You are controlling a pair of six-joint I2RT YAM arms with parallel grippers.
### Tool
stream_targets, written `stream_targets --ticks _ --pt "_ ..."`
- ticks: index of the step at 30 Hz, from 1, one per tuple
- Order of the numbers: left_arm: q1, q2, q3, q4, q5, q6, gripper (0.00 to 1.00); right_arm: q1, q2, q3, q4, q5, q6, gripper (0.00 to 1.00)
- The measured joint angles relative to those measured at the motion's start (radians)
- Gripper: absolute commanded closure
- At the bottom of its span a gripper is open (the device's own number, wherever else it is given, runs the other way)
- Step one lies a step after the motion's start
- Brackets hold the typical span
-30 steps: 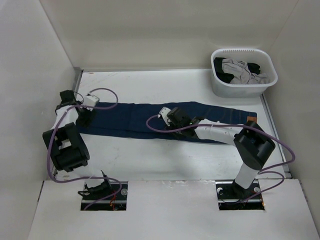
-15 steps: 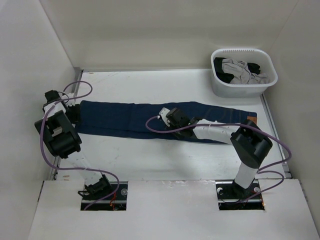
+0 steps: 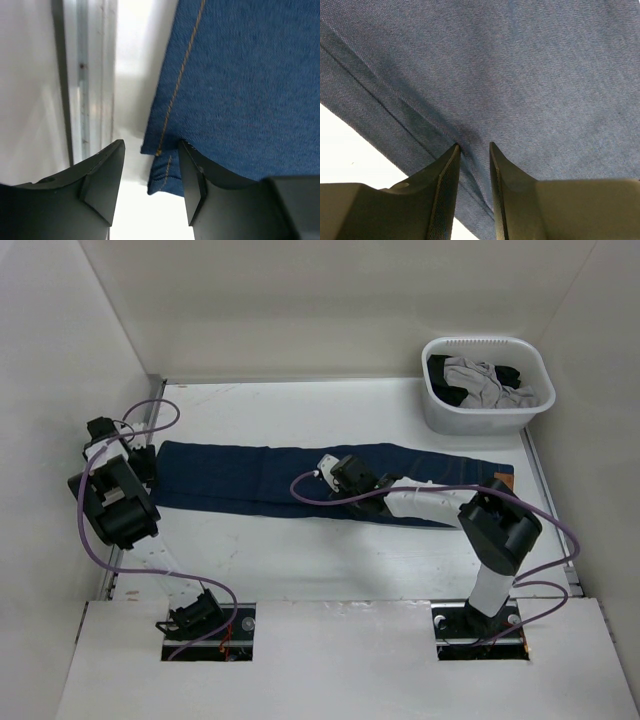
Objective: Fold and stack the trousers
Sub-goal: Fold the trousers
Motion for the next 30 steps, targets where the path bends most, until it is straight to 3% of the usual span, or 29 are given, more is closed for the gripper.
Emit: stream_targets --ticks 6,11,17,20,22,26,30 --pt "-0.001 0.005 0.026 0.001 0.003 0.016 0.87 0.0 0.004 0.003 0.002 0.012 -0.003 0.67" --pt "-0.007 0.005 0.026 0.001 0.003 0.032 1.0 0.0 0.016 0.013 0.003 0.014 -0.005 0.65" --pt "-0.008 0.005 0.026 0.006 0.003 0.04 1.0 0.007 0.016 0.013 0.003 0.006 -0.014 0.67" --pt "-0.008 0.005 0.026 0.011 0.003 0.04 1.0 0.019 0.016 0.013 0.003 0.002 -0.018 0.78" --pt "-0.008 0.005 0.026 0.012 0.003 0.04 1.0 0.021 0.016 0.013 0.003 0.001 -0.018 0.76" --pt "-0.008 0.005 0.026 0.008 0.002 0.047 0.64 0.022 0.016 0.013 0.003 -0.001 -0.019 0.72" --pt "-0.007 0.005 0.027 -0.022 0.007 0.046 0.6 0.022 0.016 0.013 0.003 0.0 -0.019 0.73"
